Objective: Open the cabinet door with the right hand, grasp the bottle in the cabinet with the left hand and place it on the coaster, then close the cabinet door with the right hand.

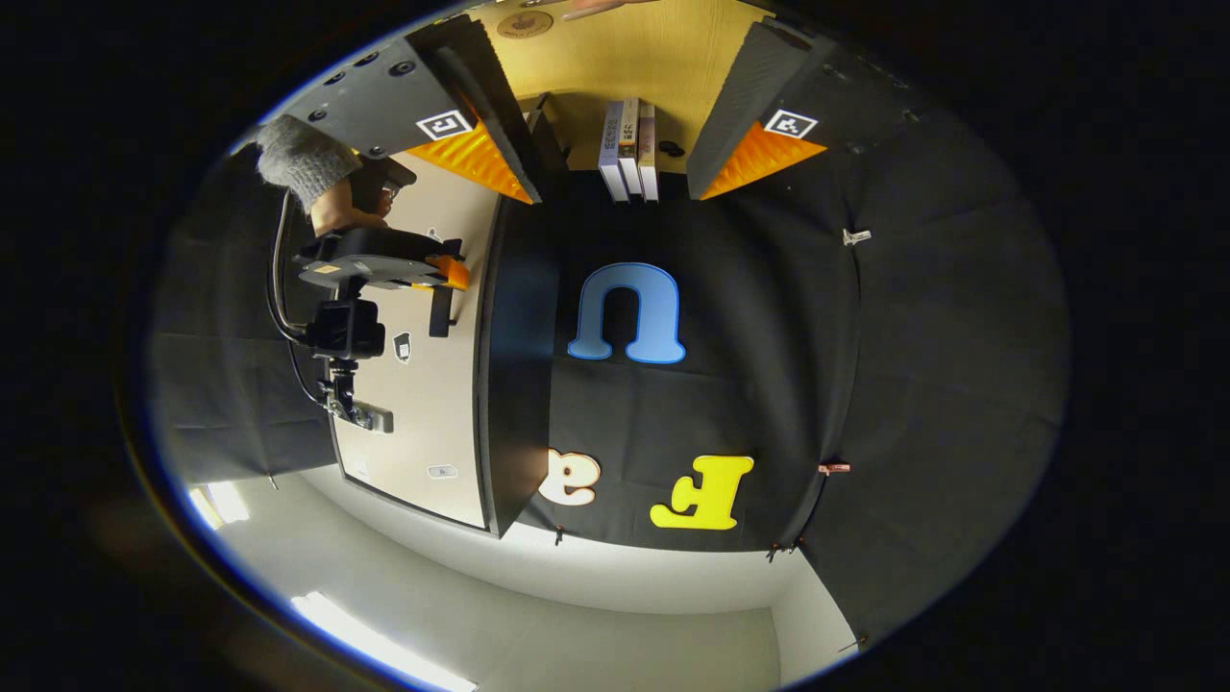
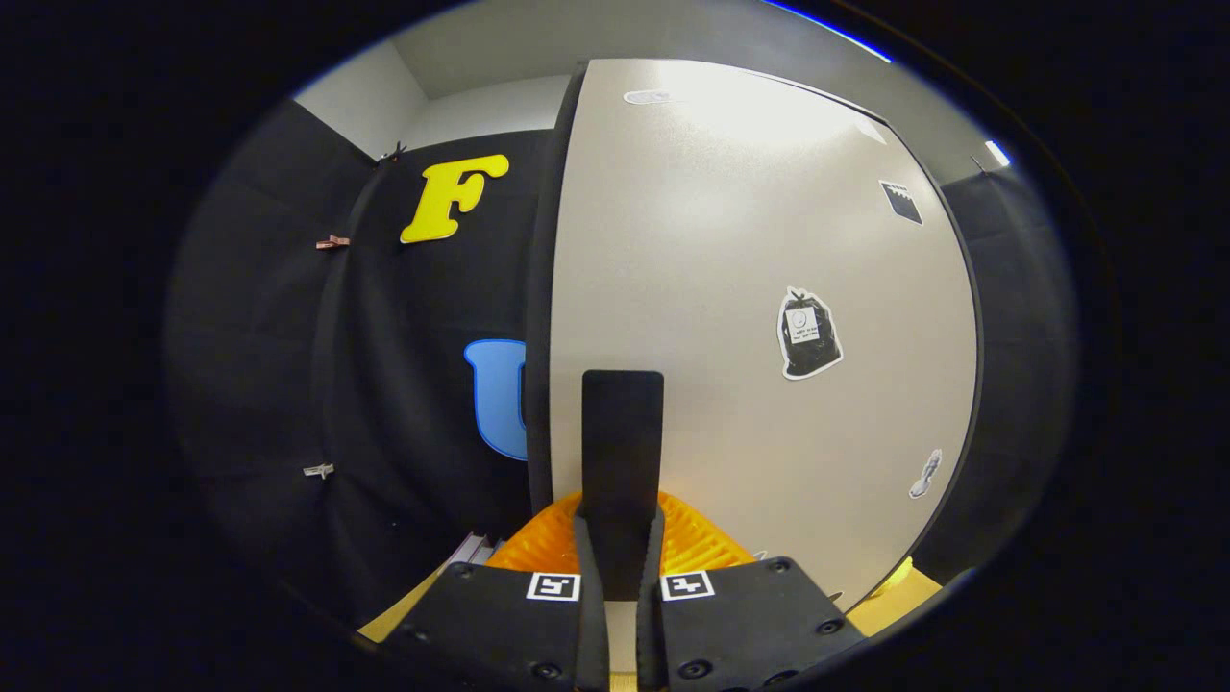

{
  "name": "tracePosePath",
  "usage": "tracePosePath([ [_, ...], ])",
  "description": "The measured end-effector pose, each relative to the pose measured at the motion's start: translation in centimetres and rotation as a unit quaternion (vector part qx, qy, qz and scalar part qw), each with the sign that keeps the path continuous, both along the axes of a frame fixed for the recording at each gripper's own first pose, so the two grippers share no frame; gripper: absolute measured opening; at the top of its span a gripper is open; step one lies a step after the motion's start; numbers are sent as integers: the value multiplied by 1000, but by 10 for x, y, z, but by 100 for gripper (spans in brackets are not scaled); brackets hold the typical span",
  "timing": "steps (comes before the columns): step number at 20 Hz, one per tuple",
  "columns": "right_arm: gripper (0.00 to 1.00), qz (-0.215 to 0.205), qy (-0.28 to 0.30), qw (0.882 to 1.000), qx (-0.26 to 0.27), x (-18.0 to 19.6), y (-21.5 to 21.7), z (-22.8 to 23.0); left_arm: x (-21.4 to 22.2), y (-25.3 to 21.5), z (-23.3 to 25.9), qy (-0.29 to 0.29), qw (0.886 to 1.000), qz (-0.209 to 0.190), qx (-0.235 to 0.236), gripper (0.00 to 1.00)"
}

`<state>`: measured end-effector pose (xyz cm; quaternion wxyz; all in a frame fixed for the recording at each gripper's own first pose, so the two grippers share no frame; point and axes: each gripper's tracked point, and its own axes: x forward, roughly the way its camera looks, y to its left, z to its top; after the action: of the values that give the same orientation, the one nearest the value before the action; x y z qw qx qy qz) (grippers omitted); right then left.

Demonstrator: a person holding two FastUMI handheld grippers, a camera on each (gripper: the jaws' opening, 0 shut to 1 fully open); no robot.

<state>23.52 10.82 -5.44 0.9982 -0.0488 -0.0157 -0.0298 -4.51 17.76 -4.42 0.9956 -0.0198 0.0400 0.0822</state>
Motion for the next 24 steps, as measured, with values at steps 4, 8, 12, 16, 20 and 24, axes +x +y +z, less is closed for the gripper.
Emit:
tracePosePath([
  [4,15,14,-2,1000,-5,-35,2,0,-7,-13,1,0,1000,-8,8,94],
  [8,15,21,0,1000,-4,-63,0,6,-14,-31,4,-2,1000,-22,9,94],
  [12,15,23,8,1000,-5,-99,-13,7,-17,-51,4,1,999,-43,10,94],
  [16,15,18,3,1000,-5,-126,-29,11,-15,-72,4,0,998,-69,7,94],
  [20,15,3,0,1000,-4,-149,-47,12,-11,-93,6,-6,995,-96,8,94],
  [24,14,-16,1,1000,-4,-170,-66,13,-7,-114,11,-17,992,-128,10,92],
])
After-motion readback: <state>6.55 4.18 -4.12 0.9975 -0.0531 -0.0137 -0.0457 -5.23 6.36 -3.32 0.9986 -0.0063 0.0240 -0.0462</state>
